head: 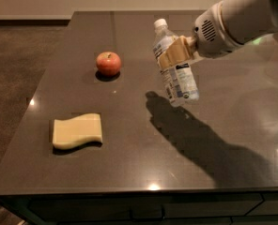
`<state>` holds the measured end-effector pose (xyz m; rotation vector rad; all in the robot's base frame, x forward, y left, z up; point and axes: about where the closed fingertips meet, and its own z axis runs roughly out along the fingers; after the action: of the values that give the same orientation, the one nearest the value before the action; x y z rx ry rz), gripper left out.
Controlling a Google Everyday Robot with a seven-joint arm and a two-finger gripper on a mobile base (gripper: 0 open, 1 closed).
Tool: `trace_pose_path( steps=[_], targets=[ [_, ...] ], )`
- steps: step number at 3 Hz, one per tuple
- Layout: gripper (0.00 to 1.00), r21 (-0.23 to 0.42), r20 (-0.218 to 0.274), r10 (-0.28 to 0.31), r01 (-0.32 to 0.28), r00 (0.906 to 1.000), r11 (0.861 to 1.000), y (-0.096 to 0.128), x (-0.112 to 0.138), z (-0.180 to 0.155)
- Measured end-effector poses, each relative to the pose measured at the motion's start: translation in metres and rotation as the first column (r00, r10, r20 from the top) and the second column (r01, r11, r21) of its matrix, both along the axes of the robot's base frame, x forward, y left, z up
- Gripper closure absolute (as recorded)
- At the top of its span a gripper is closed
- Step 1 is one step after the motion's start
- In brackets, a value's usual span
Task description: Place blue plastic bottle upright
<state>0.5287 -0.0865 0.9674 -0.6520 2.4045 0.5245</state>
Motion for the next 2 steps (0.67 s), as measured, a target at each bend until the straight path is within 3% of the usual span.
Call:
trace_pose_path(
  steps=[1,2],
  targets=[
    [1.00,0.102,0.028,0.010,-0.013,0.9996,0.995,-0.0016,0.0001,-0.0144],
    [1.00,0.248,0.131,-0.016,-0.017,0.9912,0.969,-0.0073,0.0031,-0.0156]
  ],
)
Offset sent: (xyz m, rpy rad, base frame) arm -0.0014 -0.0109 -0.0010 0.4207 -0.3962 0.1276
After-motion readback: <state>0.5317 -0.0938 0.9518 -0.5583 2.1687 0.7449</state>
